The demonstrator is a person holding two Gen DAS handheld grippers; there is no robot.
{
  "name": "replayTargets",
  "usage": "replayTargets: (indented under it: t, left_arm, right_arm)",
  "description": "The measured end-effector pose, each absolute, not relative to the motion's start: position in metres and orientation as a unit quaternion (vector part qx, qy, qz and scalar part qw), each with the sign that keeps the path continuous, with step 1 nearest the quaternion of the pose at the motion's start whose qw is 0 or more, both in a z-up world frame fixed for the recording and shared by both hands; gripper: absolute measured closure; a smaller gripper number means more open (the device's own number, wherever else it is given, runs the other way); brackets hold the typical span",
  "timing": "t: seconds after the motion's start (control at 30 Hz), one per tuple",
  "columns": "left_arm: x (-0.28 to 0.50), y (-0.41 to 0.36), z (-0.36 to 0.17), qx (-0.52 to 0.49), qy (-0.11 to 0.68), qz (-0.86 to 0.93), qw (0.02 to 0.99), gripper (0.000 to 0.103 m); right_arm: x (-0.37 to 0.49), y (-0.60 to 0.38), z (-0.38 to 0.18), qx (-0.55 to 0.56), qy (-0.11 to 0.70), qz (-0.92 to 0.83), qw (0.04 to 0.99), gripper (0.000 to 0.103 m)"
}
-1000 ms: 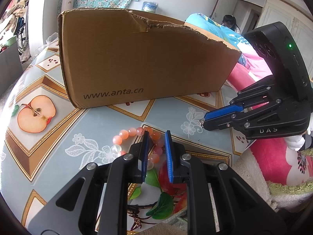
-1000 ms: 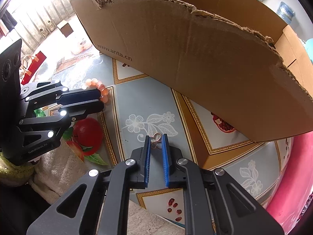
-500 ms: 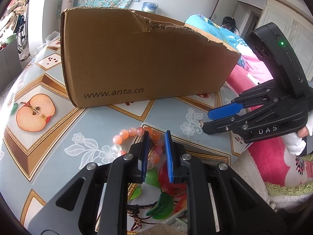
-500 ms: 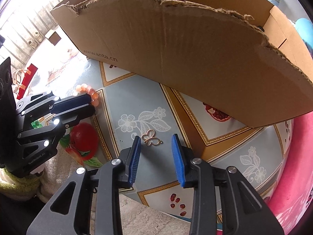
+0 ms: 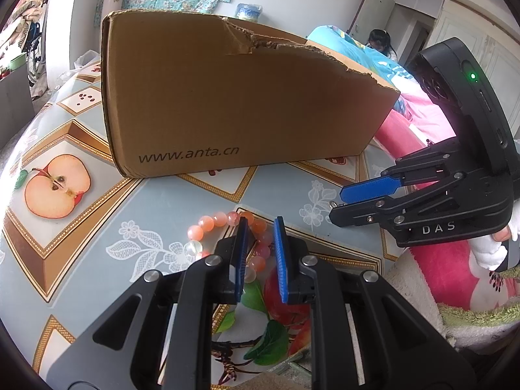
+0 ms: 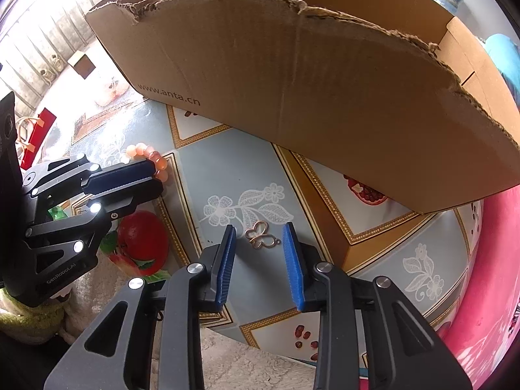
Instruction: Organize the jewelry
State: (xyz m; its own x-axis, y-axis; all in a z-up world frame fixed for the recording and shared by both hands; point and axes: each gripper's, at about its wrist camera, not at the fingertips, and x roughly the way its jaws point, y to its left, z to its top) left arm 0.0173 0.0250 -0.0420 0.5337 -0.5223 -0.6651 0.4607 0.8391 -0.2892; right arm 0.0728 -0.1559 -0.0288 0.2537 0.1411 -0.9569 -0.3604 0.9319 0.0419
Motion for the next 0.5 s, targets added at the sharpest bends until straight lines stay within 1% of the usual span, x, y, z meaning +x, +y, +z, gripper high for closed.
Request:
replayTargets:
  t: [0.13, 0.17, 0.2, 0.47, 0.5]
  left_arm:
    - [0.0173, 0.0254, -0.0421, -0.039, 0.393, -0.281, 0.875, 0.088]
    - [0.0172, 0.0244, -0.0420, -0.039, 0.393, -0.281, 0.875, 0.088]
    - [0.0169, 0.0242, -0.0420, -0.039, 0.393, -0.281, 0.875, 0.088]
    - [0.0175, 0.0245, -0.0420, -0.040, 0.392, -0.282, 0.875, 0.088]
    - [0.0174, 0.0245, -0.0420, -0.041, 0.393, -0.282, 0.874, 0.088]
  right_arm:
    - [0.0721, -0.1574, -0.0267, -0.090, 0.589, 0.160, 0.787, 0.079]
    - [0.0739, -0.1580, -0.0264, -0.088, 0.589, 0.162, 0.787, 0.086]
    - [0.0748, -0.1586, -0.0262, -0.086, 0.590, 0.162, 0.786, 0.087]
    - [0.0772, -0.1586, -0.0240, -0.087, 0.590, 0.166, 0.786, 0.087]
    - [0.0779, -0.1593, -0.0238, -0.088, 0.590, 0.167, 0.785, 0.090]
